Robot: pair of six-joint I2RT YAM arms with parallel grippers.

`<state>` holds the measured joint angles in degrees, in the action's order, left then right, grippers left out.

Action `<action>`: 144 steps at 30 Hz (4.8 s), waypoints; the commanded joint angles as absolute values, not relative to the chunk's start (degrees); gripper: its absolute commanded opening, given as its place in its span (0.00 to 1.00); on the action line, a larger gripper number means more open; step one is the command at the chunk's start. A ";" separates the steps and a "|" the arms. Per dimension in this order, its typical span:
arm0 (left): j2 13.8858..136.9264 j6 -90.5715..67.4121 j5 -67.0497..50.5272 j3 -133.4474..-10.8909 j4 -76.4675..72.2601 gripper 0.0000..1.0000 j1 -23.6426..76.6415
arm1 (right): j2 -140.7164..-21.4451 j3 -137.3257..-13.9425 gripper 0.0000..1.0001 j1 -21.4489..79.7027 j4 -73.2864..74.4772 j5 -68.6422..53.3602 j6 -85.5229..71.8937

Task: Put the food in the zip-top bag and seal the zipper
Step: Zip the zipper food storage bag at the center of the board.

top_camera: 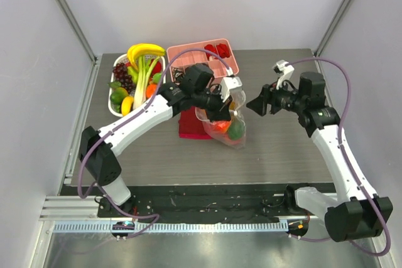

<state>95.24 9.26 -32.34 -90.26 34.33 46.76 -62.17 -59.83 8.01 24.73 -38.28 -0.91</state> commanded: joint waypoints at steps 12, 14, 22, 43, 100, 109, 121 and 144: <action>99.41 4.65 -40.87 -98.79 29.18 0.00 46.22 | -43.77 -47.12 0.68 2.29 22.69 -50.89 13.90; 99.23 6.06 -41.04 -98.53 29.18 0.00 46.76 | -43.24 -45.45 0.67 2.46 18.40 -51.24 13.01; 99.93 8.09 -41.66 -98.35 28.92 0.00 47.90 | -41.93 -42.01 0.54 5.53 8.09 -51.77 13.17; 99.67 13.45 -45.09 -96.77 31.46 0.00 47.90 | -45.26 -42.28 0.29 12.22 5.54 -46.76 18.28; 98.97 47.90 -36.13 -102.93 38.23 0.03 52.56 | -37.97 -39.55 0.01 12.92 11.78 -46.58 26.10; 97.04 47.73 -36.12 -99.50 38.94 0.16 49.66 | -36.12 -38.50 0.01 12.83 12.74 -46.40 27.07; 97.56 43.07 -37.09 -101.69 35.42 0.51 52.38 | -37.44 -39.11 0.01 12.83 12.13 -47.37 27.51; 97.73 47.63 -34.45 -100.37 39.02 0.09 52.65 | -36.39 -38.85 0.01 12.83 13.71 -47.46 28.83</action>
<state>99.63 45.52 -36.23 -100.16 37.45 54.08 -37.80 -38.09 12.64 15.29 -46.61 27.40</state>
